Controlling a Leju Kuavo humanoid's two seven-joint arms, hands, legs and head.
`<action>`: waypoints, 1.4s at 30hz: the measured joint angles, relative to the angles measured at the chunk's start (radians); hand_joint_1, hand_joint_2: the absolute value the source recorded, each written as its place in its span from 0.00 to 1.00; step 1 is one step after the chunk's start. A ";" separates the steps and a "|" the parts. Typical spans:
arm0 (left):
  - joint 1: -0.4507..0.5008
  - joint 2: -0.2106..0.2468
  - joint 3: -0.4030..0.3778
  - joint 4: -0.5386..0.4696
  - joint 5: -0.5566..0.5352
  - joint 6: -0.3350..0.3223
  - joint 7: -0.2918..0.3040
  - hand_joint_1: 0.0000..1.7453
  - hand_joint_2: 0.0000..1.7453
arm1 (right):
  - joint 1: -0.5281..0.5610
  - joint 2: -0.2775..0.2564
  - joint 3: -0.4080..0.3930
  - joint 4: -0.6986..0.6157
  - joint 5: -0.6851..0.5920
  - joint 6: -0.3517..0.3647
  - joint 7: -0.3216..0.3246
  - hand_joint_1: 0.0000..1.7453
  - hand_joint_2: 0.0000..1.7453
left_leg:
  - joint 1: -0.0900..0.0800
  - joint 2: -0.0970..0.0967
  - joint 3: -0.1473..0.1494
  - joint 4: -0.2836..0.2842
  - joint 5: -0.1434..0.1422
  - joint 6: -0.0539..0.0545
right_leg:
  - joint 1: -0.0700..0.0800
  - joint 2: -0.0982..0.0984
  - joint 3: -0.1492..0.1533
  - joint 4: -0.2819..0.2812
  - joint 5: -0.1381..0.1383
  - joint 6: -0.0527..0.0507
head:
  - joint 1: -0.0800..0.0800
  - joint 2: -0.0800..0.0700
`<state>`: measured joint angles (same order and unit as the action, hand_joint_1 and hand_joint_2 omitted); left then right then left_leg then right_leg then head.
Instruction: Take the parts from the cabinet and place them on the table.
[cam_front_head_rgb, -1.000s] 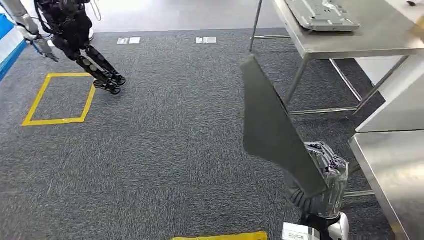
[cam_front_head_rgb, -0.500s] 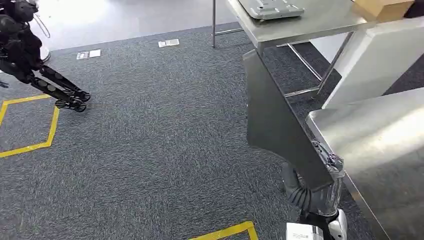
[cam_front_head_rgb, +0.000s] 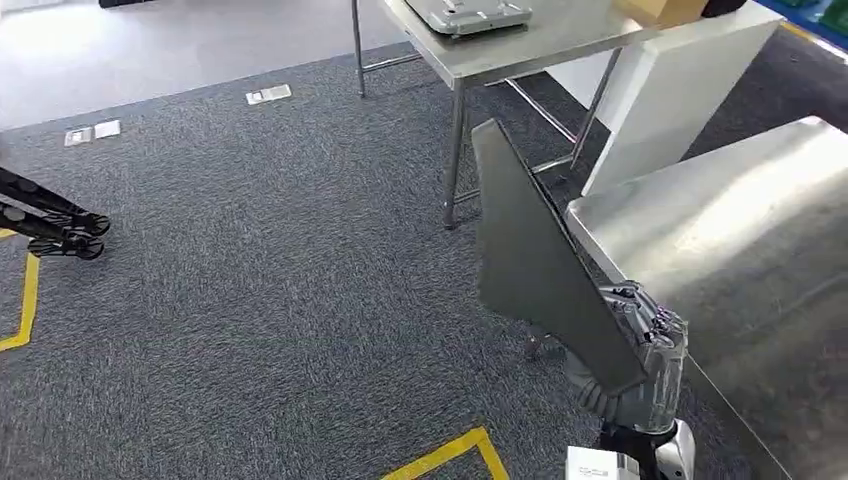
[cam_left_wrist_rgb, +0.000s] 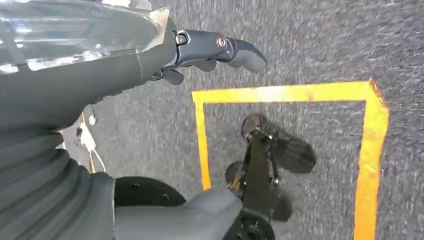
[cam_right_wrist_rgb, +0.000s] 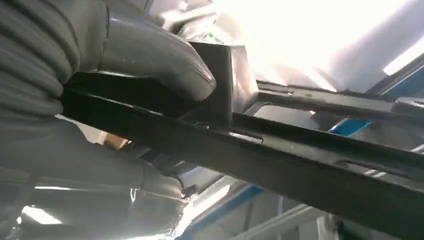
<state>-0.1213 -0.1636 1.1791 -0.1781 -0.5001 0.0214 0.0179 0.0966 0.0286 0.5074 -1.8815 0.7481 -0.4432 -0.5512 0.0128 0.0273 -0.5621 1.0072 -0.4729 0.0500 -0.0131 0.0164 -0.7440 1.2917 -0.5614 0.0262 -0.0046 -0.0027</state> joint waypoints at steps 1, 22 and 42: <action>0.000 0.000 0.000 0.000 -0.001 -0.001 -0.004 0.00 1.00 | 0.000 -0.004 0.000 0.003 0.002 -0.008 0.000 1.00 1.00 | 0.000 0.015 0.000 0.000 0.000 0.000 | -0.002 -0.002 -0.012 0.026 0.000 0.008 | 0.000 0.000; -0.001 0.002 0.000 0.000 -0.014 -0.043 -0.056 0.00 1.00 | 0.001 -0.018 0.011 0.011 0.067 -0.051 0.039 1.00 1.00 | 0.015 -0.121 0.007 0.017 -0.022 -0.041 | 0.006 0.102 0.161 -0.279 0.113 -0.019 | -0.006 0.000; -0.021 0.000 0.000 0.000 -0.040 -0.043 -0.067 0.00 1.00 | -0.005 -0.031 0.011 0.009 0.116 -0.061 0.075 1.00 1.00 | 0.015 0.039 0.036 0.016 -0.052 -0.062 | -0.022 -0.036 0.158 -0.281 0.112 0.007 | -0.007 0.000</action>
<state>-0.1423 -0.1636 1.1791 -0.1782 -0.5398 -0.0214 -0.0488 0.0912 -0.0027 0.5180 -1.8727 0.8640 -0.5039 -0.4761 0.0276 0.0666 -0.5264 1.0234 -0.5251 -0.0121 -0.0351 -0.0193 -0.5864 1.0105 -0.4494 0.0337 -0.0115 -0.0027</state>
